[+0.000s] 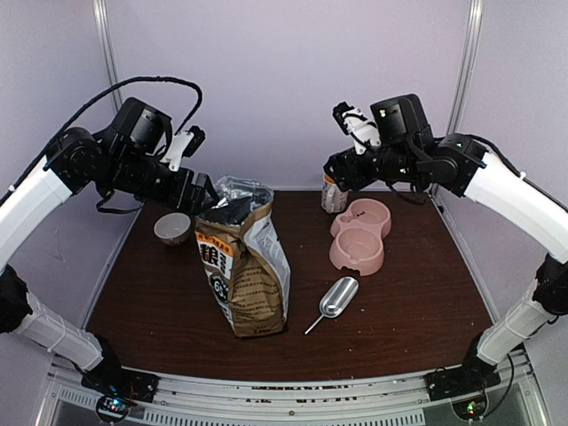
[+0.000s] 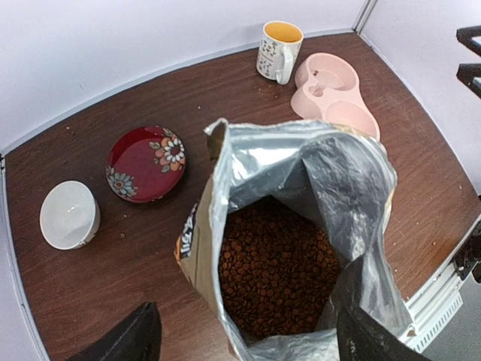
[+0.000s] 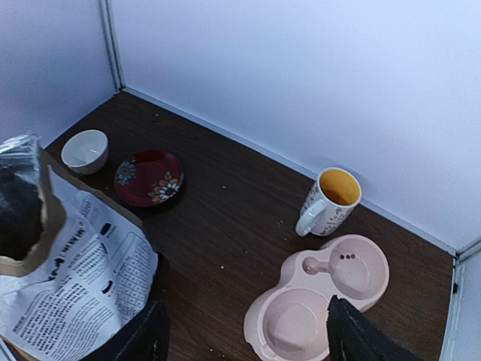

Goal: Serve the pet food
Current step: Open the seal of the pet food bag, then adjust the pet food bag at the center of the board.

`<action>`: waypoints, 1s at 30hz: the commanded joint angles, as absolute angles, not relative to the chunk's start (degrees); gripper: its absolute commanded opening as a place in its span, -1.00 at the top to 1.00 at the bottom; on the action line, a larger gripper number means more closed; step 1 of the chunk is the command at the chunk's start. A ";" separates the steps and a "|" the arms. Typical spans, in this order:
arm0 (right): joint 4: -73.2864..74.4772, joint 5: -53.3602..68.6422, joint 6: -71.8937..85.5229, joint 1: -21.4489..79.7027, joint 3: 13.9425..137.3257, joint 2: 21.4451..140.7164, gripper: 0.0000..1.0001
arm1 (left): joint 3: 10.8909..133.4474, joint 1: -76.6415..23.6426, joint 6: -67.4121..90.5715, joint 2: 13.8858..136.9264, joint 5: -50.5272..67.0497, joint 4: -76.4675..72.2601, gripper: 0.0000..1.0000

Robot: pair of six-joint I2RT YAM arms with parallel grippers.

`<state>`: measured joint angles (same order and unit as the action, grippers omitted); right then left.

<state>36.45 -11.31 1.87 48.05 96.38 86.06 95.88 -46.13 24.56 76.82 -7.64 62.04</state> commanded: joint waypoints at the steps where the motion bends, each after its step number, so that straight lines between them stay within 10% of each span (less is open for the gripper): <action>1: 33.90 -15.43 7.56 44.28 91.61 82.02 -0.47 | 99.51 -44.21 25.04 79.22 -7.21 59.59 -0.66; 17: 32.39 -13.88 10.12 41.69 84.13 78.02 -0.48 | 101.17 -43.59 24.29 86.66 -13.86 62.74 0.16; 24: 31.29 -14.58 10.22 41.53 79.85 75.28 -0.49 | 97.44 -42.51 25.66 85.92 -19.86 59.13 1.00; 30: 31.43 -14.68 10.57 41.22 79.10 74.62 -0.49 | 97.13 -39.06 22.39 83.05 -18.46 58.21 1.00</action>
